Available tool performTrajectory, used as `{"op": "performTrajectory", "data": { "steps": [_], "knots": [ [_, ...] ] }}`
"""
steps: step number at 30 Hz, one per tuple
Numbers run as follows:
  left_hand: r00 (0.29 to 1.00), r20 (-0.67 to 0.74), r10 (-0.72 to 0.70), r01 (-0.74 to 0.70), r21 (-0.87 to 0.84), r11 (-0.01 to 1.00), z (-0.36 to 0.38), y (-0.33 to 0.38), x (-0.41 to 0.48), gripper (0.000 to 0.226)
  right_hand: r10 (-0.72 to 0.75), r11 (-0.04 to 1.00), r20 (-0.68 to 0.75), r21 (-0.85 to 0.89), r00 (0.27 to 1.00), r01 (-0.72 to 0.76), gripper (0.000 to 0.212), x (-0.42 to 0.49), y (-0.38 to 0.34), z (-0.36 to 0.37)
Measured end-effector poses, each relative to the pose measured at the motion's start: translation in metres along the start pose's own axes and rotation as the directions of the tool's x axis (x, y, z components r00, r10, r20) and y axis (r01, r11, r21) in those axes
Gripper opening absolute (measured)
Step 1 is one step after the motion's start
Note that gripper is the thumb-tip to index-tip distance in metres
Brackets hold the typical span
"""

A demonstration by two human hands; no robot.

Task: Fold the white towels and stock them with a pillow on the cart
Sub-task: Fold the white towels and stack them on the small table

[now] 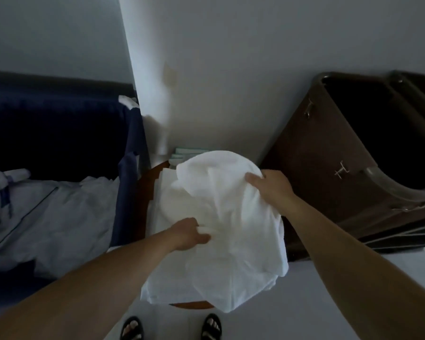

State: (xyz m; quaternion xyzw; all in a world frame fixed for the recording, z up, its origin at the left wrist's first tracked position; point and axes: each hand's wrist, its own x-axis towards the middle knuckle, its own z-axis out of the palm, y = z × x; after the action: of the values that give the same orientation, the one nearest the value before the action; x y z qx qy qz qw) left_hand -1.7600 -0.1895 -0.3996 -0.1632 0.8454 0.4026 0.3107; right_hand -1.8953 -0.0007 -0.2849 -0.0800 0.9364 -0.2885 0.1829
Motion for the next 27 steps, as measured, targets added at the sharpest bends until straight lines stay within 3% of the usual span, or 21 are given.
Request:
{"op": "performTrajectory", "data": {
  "steps": [2,7,9,12,15,16,18,21,24,27],
  "knots": [
    [0.999,-0.036,0.000,0.001,0.017,1.000,0.008,0.009,0.000,0.057,0.001,1.000,-0.032,-0.005,0.999,-0.001,0.041,-0.001,0.007,0.006],
    [0.989,-0.038,0.143,-0.147,-0.149,0.978,-0.044,0.059,-0.049,0.034,0.021,0.936,-0.158,0.351,0.987,0.036,0.013,-0.007,-0.004,-0.021],
    [0.966,-0.075,0.246,-0.257,-0.238,0.937,-0.079,0.093,-0.080,0.033,-0.025,0.907,-0.168,0.412,0.986,0.093,0.018,-0.013,-0.024,-0.049],
    [0.892,-0.261,0.369,-0.445,-0.365,0.818,-0.126,0.154,-0.132,0.021,-0.134,0.804,-0.182,0.555,0.974,0.214,0.022,-0.037,-0.069,-0.095],
    [0.770,-0.481,0.419,-0.620,-0.408,0.670,-0.158,0.207,-0.175,0.020,-0.331,0.616,-0.095,0.732,0.939,0.291,0.029,-0.061,-0.103,-0.136],
    [0.742,-0.518,0.426,-0.652,-0.410,0.638,-0.166,0.223,-0.187,0.022,-0.395,0.596,-0.080,0.736,0.915,0.322,0.045,-0.068,-0.113,-0.146],
    [0.724,-0.550,0.416,-0.663,-0.389,0.639,-0.176,0.244,-0.201,0.032,-0.461,0.687,-0.116,0.581,0.880,0.437,0.065,-0.083,-0.130,-0.158],
    [0.730,-0.561,0.390,-0.611,-0.281,0.740,-0.176,0.251,-0.207,0.038,-0.439,0.835,-0.304,0.210,0.846,0.509,0.047,-0.095,-0.141,-0.156],
    [0.801,-0.419,0.427,-0.576,-0.347,0.740,-0.170,0.238,-0.209,0.042,-0.445,0.819,-0.280,0.257,0.851,0.513,0.029,-0.099,-0.134,-0.150],
    [0.822,-0.236,0.519,-0.568,-0.271,0.777,-0.175,0.220,-0.212,0.030,-0.420,0.795,-0.270,0.352,0.866,0.495,0.022,-0.103,-0.129,-0.154]
  ]
}}
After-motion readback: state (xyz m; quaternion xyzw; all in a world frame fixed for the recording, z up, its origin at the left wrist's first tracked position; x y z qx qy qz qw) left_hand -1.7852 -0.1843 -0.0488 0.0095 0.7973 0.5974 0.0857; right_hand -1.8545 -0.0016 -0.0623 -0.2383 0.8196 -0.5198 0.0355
